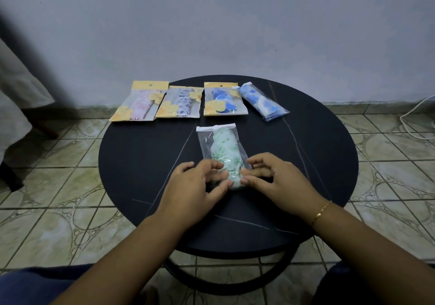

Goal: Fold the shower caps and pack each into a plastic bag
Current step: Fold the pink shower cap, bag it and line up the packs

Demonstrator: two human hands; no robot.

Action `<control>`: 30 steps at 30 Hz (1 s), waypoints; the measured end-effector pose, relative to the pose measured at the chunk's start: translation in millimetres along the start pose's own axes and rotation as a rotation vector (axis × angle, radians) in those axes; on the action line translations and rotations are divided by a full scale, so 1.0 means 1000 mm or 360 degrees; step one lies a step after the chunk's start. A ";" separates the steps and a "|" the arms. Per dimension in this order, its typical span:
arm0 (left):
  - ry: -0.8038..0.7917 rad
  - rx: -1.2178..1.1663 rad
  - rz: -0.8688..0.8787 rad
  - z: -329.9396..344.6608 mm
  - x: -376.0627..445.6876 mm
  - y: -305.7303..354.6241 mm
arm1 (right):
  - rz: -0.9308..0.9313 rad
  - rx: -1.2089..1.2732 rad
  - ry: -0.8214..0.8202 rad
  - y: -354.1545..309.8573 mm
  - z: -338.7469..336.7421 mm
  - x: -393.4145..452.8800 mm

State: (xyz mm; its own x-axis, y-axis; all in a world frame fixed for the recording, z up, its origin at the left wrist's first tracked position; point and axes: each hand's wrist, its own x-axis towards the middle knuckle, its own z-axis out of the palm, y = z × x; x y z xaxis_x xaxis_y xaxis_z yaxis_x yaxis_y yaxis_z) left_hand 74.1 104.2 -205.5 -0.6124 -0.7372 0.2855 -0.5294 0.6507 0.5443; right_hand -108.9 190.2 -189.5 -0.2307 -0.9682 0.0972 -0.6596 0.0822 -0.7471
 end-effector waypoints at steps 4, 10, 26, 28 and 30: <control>0.0017 0.0014 -0.0015 0.001 0.000 0.001 | 0.0055 0.0036 0.0028 -0.001 0.002 0.002; -0.0009 -0.0088 -0.0026 -0.002 -0.001 0.002 | 0.0130 0.0071 0.0073 -0.001 0.005 0.006; -0.0074 -0.0125 0.0098 -0.006 0.000 0.004 | -0.0156 -0.0327 0.0226 -0.001 0.013 0.002; -0.0073 -0.0105 0.0075 -0.006 0.000 0.003 | -0.0217 -0.0370 0.0273 -0.001 0.016 0.000; -0.0074 -0.0100 0.0028 -0.006 -0.001 0.002 | -0.0255 -0.0433 0.0304 0.000 0.017 -0.002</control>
State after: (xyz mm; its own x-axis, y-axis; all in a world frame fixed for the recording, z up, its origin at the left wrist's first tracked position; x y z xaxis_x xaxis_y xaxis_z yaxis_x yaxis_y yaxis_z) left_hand 76.9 104.8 -200.3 -0.6487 -0.7154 0.2596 -0.4811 0.6497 0.5886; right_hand -96.2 187.8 -201.2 -0.2214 -0.9143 0.3392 -0.8583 0.0175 -0.5129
